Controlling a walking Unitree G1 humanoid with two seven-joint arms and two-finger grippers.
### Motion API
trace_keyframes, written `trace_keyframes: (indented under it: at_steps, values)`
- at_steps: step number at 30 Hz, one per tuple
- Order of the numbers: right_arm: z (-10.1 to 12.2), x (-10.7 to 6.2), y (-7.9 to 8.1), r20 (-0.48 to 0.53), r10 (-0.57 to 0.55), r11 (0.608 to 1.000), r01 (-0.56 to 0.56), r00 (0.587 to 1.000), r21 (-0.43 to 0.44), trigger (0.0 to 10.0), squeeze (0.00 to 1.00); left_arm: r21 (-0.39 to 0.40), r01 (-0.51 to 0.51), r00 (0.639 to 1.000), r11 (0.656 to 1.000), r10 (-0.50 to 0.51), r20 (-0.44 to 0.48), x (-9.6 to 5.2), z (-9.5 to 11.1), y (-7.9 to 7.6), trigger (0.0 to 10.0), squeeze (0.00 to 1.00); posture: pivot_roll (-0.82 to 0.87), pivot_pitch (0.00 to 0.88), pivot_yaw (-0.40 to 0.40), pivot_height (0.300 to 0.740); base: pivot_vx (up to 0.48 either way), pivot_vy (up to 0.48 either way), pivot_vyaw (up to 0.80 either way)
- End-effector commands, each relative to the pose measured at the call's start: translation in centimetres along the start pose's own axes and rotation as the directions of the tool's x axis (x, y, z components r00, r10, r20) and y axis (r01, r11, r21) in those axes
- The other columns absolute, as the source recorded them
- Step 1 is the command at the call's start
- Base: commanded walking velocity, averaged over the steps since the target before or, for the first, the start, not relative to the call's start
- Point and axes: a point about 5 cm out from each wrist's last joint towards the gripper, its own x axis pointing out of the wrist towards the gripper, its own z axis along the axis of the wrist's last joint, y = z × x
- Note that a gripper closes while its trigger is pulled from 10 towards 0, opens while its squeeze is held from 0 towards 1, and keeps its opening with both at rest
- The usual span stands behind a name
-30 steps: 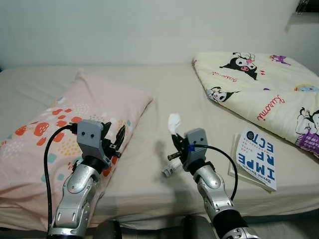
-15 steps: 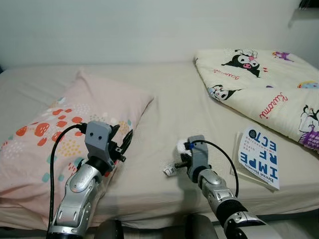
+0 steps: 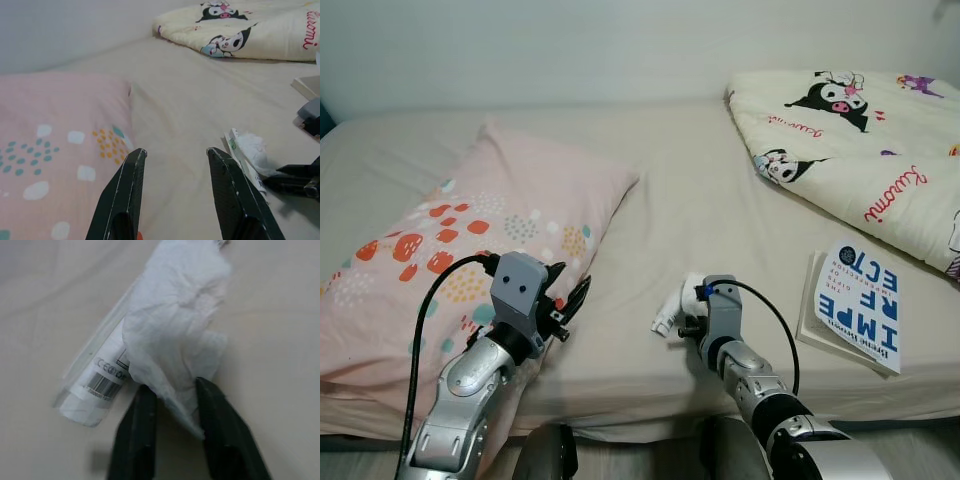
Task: Clean up the room
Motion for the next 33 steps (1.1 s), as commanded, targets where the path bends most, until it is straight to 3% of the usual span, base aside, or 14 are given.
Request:
trace_keyframes:
  at_steps: [1, 10, 11, 23, 33]
  values:
    - [-0.6, 0.0, 0.2, -0.042, -0.003, 1.0, 0.003, 0.999, 0.003, 10.0, 0.0, 0.024, 0.015, 0.999, 1.0, -0.014, -0.03, -0.4, -0.2, 0.3, 10.0, 0.0, 0.2, 0.244, 0.016, 0.593, 0.0, 0.0, 0.0]
    - [0.8, 0.2, -0.1, -0.001, -0.012, 1.0, 0.012, 1.0, 0.001, 10.0, 0.0, 0.05, 0.027, 0.999, 0.998, -0.026, -0.026, -0.6, 0.4, 0.8, 10.0, 0.0, 0.21, 0.24, 0.016, 0.593, 0.0, 0.0, 0.0]
    - [1.1, 0.3, 0.0, 0.014, -0.011, 1.0, 0.011, 1.0, 0.006, 10.0, 1.0, 0.051, 0.033, 0.999, 0.998, -0.031, -0.023, -0.6, 0.5, 0.7, 10.0, 0.0, 0.21, 0.237, 0.014, 0.593, 0.0, 0.0, 0.0]
    - [0.7, 0.3, 1.6, 0.058, 0.027, 0.999, -0.029, 0.998, 0.035, 10.0, 1.0, 0.045, 0.112, 0.994, 0.993, -0.111, -0.014, -1.3, 0.8, -1.2, 10.0, 0.0, 0.21, 0.219, 0.01, 0.593, 0.0, 0.0, 0.0]
    - [1.0, 0.3, 2.0, 0.086, 0.016, 0.998, -0.021, 0.996, 0.063, 10.0, 1.0, 0.042, 0.137, 0.991, 0.99, -0.137, -0.004, -1.1, 1.2, -1.4, 10.0, 0.0, 0.21, 0.213, 0.014, 0.593, 0.0, 0.0, 0.0]
